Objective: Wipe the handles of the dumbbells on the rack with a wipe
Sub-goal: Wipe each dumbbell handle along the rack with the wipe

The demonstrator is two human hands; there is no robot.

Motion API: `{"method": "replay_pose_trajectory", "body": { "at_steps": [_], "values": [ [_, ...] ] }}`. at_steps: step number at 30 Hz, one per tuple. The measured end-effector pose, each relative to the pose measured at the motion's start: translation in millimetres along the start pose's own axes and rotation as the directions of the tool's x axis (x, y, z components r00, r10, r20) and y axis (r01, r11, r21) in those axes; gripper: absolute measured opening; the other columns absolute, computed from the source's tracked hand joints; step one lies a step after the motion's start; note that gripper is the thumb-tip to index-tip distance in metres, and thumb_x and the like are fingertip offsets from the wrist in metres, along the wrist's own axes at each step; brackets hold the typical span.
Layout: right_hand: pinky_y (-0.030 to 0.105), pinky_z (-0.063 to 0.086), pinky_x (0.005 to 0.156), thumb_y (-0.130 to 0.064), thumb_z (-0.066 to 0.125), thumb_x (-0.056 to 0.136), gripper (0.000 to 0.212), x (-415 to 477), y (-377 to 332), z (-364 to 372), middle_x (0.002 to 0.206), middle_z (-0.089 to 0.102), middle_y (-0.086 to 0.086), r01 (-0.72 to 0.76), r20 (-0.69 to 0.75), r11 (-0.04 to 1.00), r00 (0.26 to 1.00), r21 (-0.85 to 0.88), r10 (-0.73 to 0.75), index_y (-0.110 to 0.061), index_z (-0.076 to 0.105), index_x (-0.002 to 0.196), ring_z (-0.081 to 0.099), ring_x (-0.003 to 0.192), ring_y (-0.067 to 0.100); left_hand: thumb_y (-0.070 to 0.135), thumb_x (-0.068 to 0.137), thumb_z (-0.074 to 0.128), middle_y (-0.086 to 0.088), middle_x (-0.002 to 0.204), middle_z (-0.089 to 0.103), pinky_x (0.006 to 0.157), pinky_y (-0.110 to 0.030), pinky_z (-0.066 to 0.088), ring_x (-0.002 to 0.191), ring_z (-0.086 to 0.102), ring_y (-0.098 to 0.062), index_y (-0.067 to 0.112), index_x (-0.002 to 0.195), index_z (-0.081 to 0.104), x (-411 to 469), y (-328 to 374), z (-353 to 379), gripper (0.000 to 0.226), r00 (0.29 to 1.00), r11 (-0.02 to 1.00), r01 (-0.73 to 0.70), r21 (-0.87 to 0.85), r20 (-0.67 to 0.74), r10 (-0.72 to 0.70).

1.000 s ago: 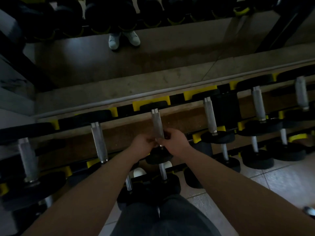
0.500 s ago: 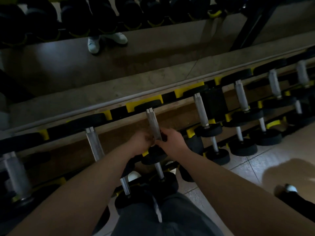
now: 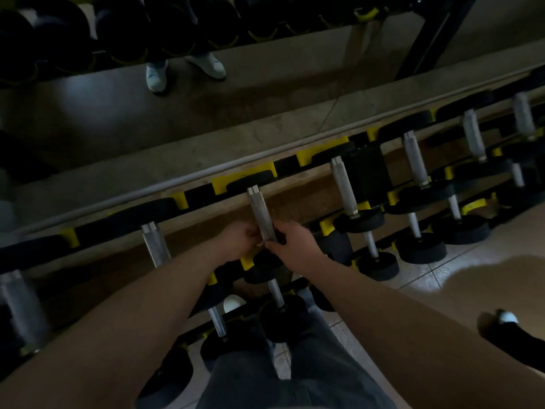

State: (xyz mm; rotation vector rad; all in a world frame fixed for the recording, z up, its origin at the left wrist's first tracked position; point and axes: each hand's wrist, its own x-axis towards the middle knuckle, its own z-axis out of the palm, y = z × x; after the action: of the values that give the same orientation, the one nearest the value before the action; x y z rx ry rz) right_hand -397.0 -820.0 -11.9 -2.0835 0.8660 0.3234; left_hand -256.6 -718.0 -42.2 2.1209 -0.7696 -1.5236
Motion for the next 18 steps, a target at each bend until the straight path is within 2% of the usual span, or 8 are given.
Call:
{"method": "replay_pose_trajectory", "body": {
  "at_steps": [2,4,6,7,10,14,16,18],
  "values": [
    [0.026,0.044,0.088,-0.031,0.067,0.094,0.053,0.7,2.1,-0.9,0.119,0.058,0.001,-0.004,0.011,1.000,1.000,0.008,0.004,-0.027,0.051,0.145,0.057,0.106,0.018,0.023,0.095,0.065,0.000,0.100,0.072,0.078,-0.024,0.052,0.088,0.065,-0.011,0.014,0.102,0.077,4.1,2.8,-7.0,0.017,0.999,1.000,-0.010,-0.007,-0.037,0.010],
    [0.026,0.045,0.089,-0.031,0.067,0.095,0.055,2.1,3.4,-1.6,0.120,0.058,0.000,-0.010,0.032,1.000,0.999,0.016,0.009,-0.029,0.050,0.146,0.058,0.108,0.018,0.014,0.095,0.060,0.003,0.092,0.068,0.064,-0.021,0.045,0.075,0.060,-0.007,0.015,0.107,0.074,12.1,10.0,-18.6,0.019,0.986,0.974,-0.008,-0.228,-0.166,-0.031],
    [0.024,0.043,0.087,-0.031,0.066,0.095,0.055,3.0,3.6,-2.0,0.121,0.057,-0.001,-0.009,0.046,1.000,0.999,0.012,0.008,-0.029,0.048,0.147,0.057,0.107,0.017,0.001,0.094,0.051,-0.004,0.078,0.063,0.056,-0.025,0.037,0.061,0.051,-0.014,0.010,0.116,0.071,21.8,12.0,-27.4,0.031,0.955,0.875,-0.014,-0.484,-0.265,-0.131],
    [0.023,0.043,0.087,-0.031,0.066,0.096,0.055,3.5,3.9,-1.9,0.121,0.057,-0.002,-0.005,0.047,1.000,0.999,0.008,0.005,-0.029,0.047,0.148,0.056,0.107,0.016,-0.002,0.094,0.048,-0.005,0.072,0.059,0.055,-0.026,0.034,0.058,0.047,-0.016,0.009,0.118,0.069,24.1,11.5,-28.3,0.035,0.949,0.849,-0.019,-0.528,-0.276,-0.151],
    [0.024,0.043,0.088,-0.030,0.066,0.096,0.056,3.8,5.8,-2.4,0.125,0.058,-0.001,0.001,0.050,1.000,0.999,0.017,-0.001,-0.029,0.046,0.148,0.056,0.109,0.016,0.001,0.095,0.047,-0.006,0.071,0.058,0.054,-0.026,0.034,0.059,0.045,-0.016,0.011,0.116,0.069,17.2,7.4,-16.3,0.032,0.976,0.879,0.044,-0.475,-0.167,-0.140],
    [0.027,0.046,0.090,-0.030,0.067,0.095,0.052,5.6,8.5,-1.8,0.125,0.059,0.003,0.011,0.050,1.000,0.999,0.020,-0.012,-0.029,0.051,0.145,0.059,0.112,0.021,0.016,0.093,0.057,-0.003,0.060,0.048,0.046,-0.024,0.027,0.050,0.033,-0.014,0.015,0.083,0.071,4.6,6.2,-3.4,0.017,0.981,0.921,0.193,-0.339,0.074,-0.178],
    [0.027,0.045,0.088,-0.031,0.067,0.095,0.052,6.0,9.1,-1.2,0.124,0.059,0.003,0.013,0.047,1.000,0.999,0.011,-0.013,-0.029,0.051,0.144,0.059,0.110,0.021,0.010,0.089,0.056,-0.007,0.062,0.047,0.050,-0.027,0.030,0.054,0.036,-0.017,0.012,0.070,0.062,6.3,10.9,-7.6,0.020,0.983,0.955,0.183,-0.232,0.065,-0.173],
    [0.026,0.044,0.086,-0.031,0.066,0.095,0.053,6.4,9.0,-1.4,0.123,0.059,0.001,0.006,0.050,1.000,0.999,0.015,-0.006,-0.030,0.050,0.145,0.059,0.109,0.020,-0.001,0.086,0.050,-0.009,0.063,0.044,0.050,-0.025,0.033,0.058,0.037,-0.018,0.009,0.070,0.055,9.2,18.6,-16.3,0.019,0.987,0.970,0.142,-0.196,-0.040,-0.153]
  ]
}}
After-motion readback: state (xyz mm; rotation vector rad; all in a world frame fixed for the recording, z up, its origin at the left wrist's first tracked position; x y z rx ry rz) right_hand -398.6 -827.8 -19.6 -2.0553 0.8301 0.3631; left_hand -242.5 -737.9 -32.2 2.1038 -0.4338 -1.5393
